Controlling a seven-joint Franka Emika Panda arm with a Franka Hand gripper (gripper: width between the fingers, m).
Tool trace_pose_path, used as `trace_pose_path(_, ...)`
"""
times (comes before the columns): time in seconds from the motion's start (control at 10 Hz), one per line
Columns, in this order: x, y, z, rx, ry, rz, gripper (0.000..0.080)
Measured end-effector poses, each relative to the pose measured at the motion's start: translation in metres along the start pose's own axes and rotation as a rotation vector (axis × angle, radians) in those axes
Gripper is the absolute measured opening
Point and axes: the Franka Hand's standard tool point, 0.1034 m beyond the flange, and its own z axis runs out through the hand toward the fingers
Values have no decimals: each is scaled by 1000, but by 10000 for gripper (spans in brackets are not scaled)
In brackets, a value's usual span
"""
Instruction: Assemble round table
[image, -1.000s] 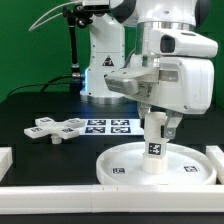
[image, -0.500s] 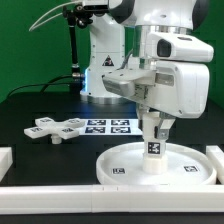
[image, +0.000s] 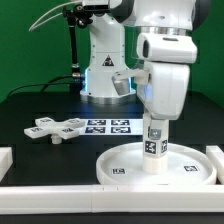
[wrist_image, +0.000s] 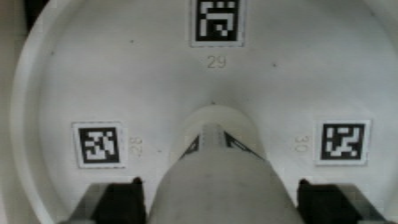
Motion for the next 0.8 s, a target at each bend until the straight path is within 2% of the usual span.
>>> trace_pose_path(0.1,1,-1,0,7,9,128,418)
trace_pose_path(0.7,3,-3,1,16,15,487,418)
trace_pose_path(0.8,0,-5,1,31,33,658,418)
